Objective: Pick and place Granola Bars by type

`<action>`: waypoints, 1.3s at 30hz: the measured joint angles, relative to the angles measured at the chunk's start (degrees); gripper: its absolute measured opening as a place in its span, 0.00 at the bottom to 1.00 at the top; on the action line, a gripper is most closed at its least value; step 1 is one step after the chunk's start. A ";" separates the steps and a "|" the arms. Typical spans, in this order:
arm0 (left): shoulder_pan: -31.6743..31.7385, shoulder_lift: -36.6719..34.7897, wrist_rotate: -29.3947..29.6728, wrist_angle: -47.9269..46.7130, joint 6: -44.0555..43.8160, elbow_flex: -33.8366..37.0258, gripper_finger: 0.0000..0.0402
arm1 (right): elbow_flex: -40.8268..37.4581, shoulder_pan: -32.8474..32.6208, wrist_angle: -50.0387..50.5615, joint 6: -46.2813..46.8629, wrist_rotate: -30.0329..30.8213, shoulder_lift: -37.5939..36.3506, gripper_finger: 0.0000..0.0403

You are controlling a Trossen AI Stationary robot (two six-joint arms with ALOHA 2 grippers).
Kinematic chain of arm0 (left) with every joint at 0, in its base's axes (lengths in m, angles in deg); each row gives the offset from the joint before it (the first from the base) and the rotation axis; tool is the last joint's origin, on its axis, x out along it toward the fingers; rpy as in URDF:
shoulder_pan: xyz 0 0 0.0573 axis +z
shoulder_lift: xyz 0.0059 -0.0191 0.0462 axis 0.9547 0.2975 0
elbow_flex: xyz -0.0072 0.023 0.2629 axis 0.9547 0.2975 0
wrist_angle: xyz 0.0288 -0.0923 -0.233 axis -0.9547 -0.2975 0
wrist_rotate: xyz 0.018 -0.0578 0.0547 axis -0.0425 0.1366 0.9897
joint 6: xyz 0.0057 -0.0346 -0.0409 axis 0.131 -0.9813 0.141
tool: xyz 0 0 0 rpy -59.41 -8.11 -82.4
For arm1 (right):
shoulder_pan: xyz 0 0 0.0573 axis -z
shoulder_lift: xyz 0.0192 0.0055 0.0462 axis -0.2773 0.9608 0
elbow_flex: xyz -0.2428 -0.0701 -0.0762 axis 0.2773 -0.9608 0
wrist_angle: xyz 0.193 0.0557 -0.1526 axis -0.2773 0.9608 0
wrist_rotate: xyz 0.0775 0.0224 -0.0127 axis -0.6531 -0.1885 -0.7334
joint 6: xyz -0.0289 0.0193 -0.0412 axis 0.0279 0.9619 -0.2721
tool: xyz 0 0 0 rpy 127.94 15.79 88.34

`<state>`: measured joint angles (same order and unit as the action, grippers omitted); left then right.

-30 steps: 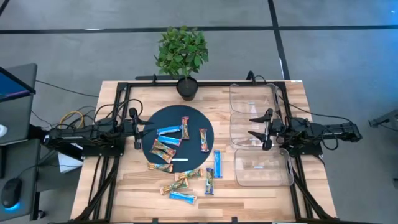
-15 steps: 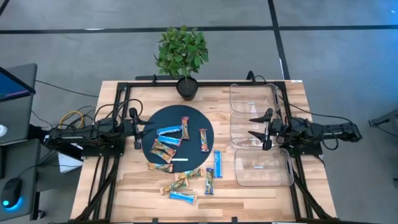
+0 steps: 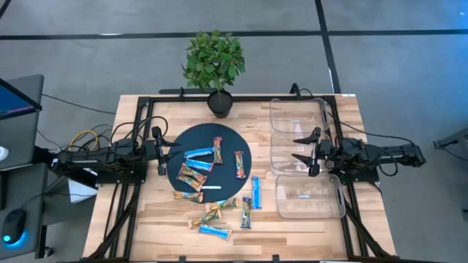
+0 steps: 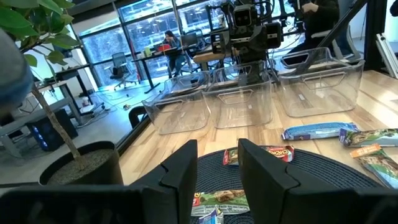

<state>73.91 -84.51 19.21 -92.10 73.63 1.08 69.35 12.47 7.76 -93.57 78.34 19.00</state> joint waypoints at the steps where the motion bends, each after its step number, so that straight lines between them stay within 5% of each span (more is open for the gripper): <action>1: 0.00 0.00 0.00 0.04 0.02 0.00 0.28 | 0.02 -0.01 0.00 0.00 -0.01 0.00 0.63; 8: 0.02 0.02 -2.23 1.19 1.82 0.14 0.28 | 0.00 0.01 0.02 0.00 0.01 0.00 0.63; 19: -0.04 0.04 -18.63 9.39 -11.08 0.22 0.28 | 0.00 -0.46 -2.50 6.25 -0.01 0.02 0.63; 31: 0.00 0.24 -9.33 10.07 -13.13 0.11 0.28 | -0.04 2.62 -9.19 6.08 0.45 0.02 0.63; 39: -0.02 0.26 -14.94 10.21 -14.81 0.05 0.28 | 0.00 3.29 -14.14 1.78 -7.00 0.02 0.63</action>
<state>73.88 -84.25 4.27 -81.89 58.82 1.13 69.35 15.76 -6.38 -91.79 71.35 19.02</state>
